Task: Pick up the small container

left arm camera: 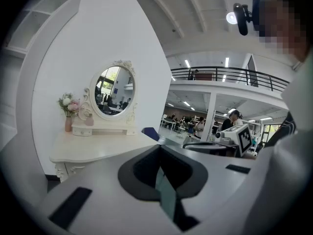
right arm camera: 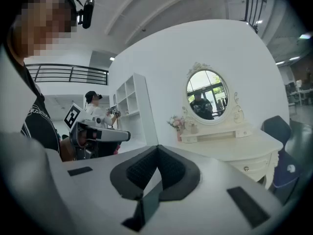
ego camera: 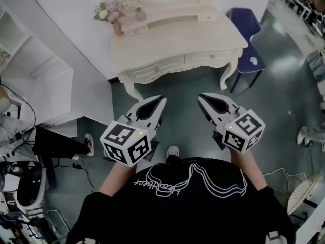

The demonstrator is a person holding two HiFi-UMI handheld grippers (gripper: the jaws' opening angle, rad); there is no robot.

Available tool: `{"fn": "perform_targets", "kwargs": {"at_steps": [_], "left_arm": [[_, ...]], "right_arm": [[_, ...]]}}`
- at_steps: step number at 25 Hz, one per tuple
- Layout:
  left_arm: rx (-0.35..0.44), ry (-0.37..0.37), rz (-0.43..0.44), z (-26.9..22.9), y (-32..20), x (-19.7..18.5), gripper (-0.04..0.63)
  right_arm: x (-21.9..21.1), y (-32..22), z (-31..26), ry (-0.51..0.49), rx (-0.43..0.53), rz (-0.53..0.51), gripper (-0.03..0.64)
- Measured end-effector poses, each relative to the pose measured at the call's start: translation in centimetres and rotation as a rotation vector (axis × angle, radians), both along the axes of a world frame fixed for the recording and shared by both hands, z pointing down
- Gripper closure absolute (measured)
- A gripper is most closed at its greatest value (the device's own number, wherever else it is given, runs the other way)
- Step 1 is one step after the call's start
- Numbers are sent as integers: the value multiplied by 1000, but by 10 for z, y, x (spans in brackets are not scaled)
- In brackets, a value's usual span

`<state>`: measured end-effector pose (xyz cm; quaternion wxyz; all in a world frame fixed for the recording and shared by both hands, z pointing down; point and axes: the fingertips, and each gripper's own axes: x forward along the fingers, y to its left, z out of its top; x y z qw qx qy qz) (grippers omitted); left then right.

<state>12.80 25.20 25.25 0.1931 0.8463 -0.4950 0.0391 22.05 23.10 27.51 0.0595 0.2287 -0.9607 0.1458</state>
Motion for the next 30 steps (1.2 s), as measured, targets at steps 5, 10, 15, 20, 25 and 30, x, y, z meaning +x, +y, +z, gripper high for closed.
{"fn": "perform_targets", "kwargs": {"at_steps": [5, 10, 15, 20, 25, 30], "left_arm": [[-5, 2, 9, 5, -1, -3, 592], [-7, 6, 21, 6, -8, -7, 592], [-17, 15, 33, 9, -21, -18, 592], [-22, 16, 41, 13, -35, -37, 592], [-26, 16, 37, 18, -51, -65, 593], [-11, 20, 22, 15, -65, -94, 593]], "right_arm": [[0, -2, 5, 17, 3, 12, 614], [-6, -7, 7, 21, -8, 20, 614], [-20, -16, 13, 13, -60, 10, 614], [-43, -27, 19, -1, -89, 2, 615], [-70, -44, 22, -6, -90, 5, 615], [-100, -59, 17, -1, -65, -7, 615]]}}
